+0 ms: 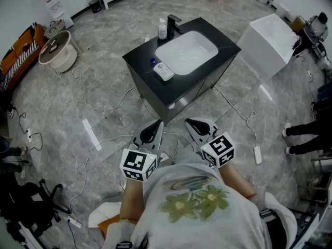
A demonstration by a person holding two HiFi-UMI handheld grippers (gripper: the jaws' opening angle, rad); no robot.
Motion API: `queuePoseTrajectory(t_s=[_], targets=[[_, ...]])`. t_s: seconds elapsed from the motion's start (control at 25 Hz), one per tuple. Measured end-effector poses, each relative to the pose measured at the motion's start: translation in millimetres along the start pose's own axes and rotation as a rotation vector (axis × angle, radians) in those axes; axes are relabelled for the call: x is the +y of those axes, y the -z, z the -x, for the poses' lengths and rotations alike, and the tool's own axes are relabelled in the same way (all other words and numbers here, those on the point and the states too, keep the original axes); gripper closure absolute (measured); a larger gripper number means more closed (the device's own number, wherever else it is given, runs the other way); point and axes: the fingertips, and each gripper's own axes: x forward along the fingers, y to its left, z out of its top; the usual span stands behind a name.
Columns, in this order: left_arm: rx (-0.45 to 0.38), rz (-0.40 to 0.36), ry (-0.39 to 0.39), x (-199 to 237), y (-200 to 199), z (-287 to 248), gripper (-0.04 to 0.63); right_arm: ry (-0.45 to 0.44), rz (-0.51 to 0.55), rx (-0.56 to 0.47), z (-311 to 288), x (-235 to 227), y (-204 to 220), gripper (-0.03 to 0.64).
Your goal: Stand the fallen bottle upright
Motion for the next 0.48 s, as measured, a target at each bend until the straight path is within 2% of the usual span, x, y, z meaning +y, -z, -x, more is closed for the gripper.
queuePoseTrajectory(t_s=[0.28,0.48], targets=[[0.024,0.002,-0.009,10.0,9.0,4.0,0.577,-0.074,0.022,-0.009,-7.9,18.2,1.1,0.572],[0.046,0.018,-0.007,16.4,18.9,-2.0,0.577,-0.072,0.002,0.015,-15.3,13.8,13.4,0.572]])
